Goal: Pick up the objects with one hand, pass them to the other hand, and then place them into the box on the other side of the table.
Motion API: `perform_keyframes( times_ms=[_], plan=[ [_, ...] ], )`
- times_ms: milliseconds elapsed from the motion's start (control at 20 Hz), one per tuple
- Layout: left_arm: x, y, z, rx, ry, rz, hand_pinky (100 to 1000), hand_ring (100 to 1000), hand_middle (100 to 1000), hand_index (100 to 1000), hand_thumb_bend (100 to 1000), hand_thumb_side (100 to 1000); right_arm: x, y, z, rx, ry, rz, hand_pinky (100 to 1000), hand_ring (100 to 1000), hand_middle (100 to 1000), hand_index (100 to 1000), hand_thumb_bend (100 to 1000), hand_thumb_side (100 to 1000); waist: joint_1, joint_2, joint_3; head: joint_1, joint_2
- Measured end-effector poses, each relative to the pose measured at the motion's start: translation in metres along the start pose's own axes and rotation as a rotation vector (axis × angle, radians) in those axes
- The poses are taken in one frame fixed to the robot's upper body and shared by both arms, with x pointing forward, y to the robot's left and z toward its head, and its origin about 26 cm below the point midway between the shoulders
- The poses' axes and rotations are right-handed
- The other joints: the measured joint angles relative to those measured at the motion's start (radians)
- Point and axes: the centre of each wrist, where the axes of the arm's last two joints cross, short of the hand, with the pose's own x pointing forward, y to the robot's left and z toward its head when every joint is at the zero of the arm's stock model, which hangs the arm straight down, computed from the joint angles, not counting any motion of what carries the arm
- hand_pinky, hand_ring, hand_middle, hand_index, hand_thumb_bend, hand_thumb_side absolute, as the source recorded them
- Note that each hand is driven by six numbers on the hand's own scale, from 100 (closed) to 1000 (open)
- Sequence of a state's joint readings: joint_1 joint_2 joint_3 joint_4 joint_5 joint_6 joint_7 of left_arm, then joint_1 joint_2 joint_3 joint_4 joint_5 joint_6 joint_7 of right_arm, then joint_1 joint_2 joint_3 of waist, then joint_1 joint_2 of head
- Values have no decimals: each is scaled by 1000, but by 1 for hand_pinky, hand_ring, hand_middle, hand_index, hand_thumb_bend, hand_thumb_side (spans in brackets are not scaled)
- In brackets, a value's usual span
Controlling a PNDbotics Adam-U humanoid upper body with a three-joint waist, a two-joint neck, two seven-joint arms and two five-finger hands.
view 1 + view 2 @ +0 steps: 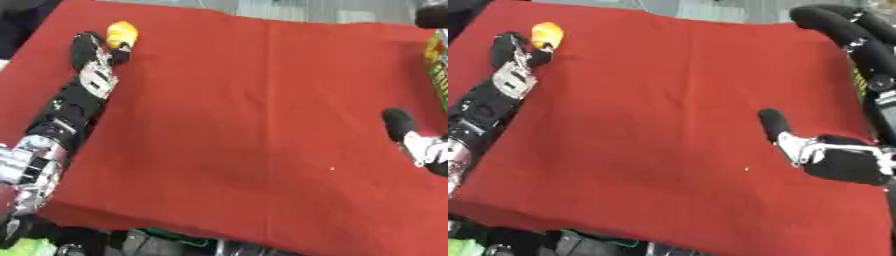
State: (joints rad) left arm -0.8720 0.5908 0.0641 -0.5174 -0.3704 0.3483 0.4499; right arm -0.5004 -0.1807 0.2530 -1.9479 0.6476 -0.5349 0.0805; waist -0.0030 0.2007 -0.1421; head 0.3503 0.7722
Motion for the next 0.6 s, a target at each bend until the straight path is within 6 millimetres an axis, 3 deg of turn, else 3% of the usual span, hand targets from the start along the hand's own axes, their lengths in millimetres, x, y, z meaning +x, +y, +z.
perform_keyframes(
  times_ms=[600],
  plan=[
    [13,11,-1,-78,-73,38,607,475,437,589,274,189,0,1,2,3,12,4,825,803,816,935,309,503,0,0,10,1,0]
  ],
)
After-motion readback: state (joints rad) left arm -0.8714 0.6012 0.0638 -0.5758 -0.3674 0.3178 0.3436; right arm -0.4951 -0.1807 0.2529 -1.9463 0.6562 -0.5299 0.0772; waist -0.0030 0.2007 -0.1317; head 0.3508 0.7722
